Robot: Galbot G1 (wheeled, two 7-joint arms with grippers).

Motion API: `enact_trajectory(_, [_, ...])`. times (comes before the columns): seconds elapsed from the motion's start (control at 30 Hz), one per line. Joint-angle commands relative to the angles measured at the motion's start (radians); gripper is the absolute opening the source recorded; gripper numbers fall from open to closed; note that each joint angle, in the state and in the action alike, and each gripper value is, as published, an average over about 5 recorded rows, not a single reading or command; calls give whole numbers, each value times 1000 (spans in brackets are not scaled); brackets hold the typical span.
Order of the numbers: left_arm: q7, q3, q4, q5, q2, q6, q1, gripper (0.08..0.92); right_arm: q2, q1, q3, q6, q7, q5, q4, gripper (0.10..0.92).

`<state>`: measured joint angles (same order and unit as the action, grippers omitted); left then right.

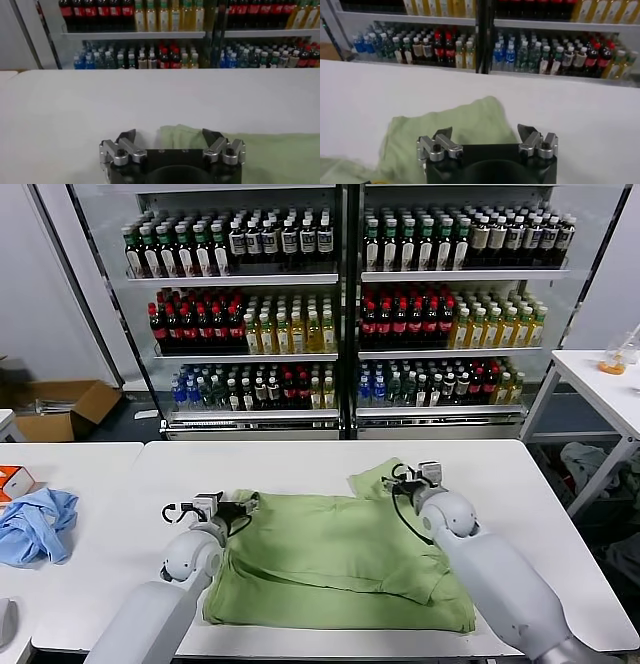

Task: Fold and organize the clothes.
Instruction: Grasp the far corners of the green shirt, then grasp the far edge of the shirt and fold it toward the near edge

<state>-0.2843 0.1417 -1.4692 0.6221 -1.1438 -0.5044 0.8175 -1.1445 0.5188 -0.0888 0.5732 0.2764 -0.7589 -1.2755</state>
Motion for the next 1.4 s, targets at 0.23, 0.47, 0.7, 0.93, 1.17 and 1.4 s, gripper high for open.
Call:
enact_trajectory(0.23, [10, -7, -5, -6, 0, 7, 28, 585, -59, -41, -23, 5, -10, -39, 120, 781])
enact_trajectory(0.47, [31, 3, -33, 11, 13, 13, 58, 386, -46, -17, -24, 5, -20, -42, 92, 587])
enact_trajectory(0.7, [56, 23, -70, 56, 31, 33, 86, 178, -27, -2, -17, 2, -31, -42, 45, 387])
enact_trajectory(0.93, [72, 58, -129, 93, 50, 65, 122, 89, 3, 37, 5, -103, -46, -45, -46, 180])
enact_trajectory(1.17, [74, 112, -228, 142, 77, 84, 167, 89, 60, 108, 57, -133, -43, -52, -211, 105])
enact_trajectory(1.4, [74, 156, -319, 162, 101, 82, 233, 89, 144, 193, 132, -123, -37, -68, -359, 105])
